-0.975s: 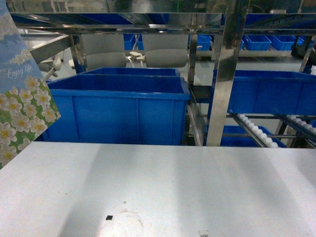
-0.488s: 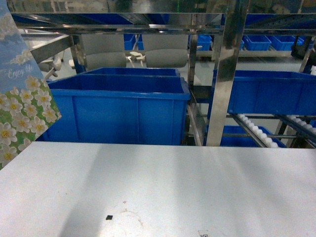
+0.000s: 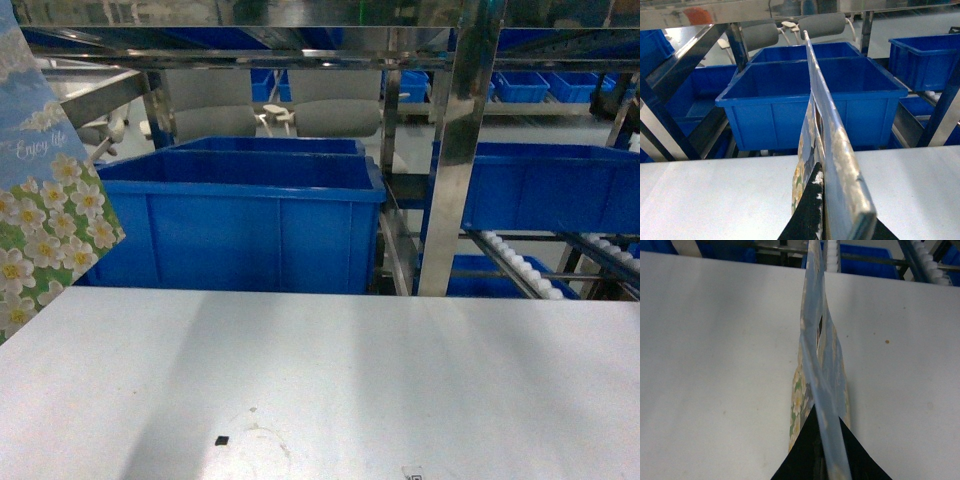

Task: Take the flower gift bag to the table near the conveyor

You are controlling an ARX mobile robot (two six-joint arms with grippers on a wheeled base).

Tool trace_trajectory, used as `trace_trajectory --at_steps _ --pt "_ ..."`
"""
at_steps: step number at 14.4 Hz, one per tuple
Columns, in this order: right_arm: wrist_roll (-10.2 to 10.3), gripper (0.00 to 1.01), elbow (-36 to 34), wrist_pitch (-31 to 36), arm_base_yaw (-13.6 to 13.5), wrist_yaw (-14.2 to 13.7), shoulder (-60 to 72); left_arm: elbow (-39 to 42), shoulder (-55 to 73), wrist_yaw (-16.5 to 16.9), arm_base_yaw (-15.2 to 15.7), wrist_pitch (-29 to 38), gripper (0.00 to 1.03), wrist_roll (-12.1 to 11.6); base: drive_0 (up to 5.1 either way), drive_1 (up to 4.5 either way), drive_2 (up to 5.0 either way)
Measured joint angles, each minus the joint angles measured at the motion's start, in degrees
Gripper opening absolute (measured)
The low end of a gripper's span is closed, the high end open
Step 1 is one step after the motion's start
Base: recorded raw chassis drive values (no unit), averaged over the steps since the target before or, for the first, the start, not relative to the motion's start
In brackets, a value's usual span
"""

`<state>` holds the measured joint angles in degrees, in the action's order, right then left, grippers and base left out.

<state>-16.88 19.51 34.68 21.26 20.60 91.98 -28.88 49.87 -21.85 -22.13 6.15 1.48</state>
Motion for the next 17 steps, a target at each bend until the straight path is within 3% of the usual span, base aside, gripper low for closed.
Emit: trace_trajectory --at_steps 1,4,6,7,10,14,16,17 --pt "-0.3 0.11 -0.6 -0.6 -0.3 0.6 -0.8 0.0 0.0 0.0 0.0 0.0 0.02 0.0 0.0 0.0 0.0" --pt "-0.6 0.51 -1.2 -3.6 -0.3 1.0 -5.2 0.0 0.0 0.0 0.0 0.0 0.02 0.0 0.0 0.0 0.0" --pt "0.3 0.82 -0.9 -7.7 -0.8 -0.7 -10.9 0.0 0.0 0.0 0.0 0.0 0.02 0.0 0.0 0.0 0.0" --pt "1.0 1.0 0.5 -9.6 -1.7 -3.0 -15.6 0.0 0.0 0.0 0.0 0.0 0.02 0.0 0.0 0.0 0.0" --pt "2.4 0.98 4.3 -16.2 -4.6 -6.9 -26.8 0.0 0.0 0.0 0.0 0.0 0.02 0.0 0.0 0.0 0.0" --pt "5.3 0.98 6.7 -35.1 -11.2 -14.1 -45.9 0.0 0.0 0.0 0.0 0.0 0.02 0.0 0.0 0.0 0.0" --pt "5.5 0.98 7.7 -43.1 -16.5 -22.4 -57.1 0.0 0.0 0.0 0.0 0.0 0.02 0.0 0.0 0.0 0.0" --pt "6.2 0.98 7.7 -48.2 -20.7 -26.8 -63.3 0.0 0.0 0.0 0.0 0.0 0.02 0.0 0.0 0.0 0.0"
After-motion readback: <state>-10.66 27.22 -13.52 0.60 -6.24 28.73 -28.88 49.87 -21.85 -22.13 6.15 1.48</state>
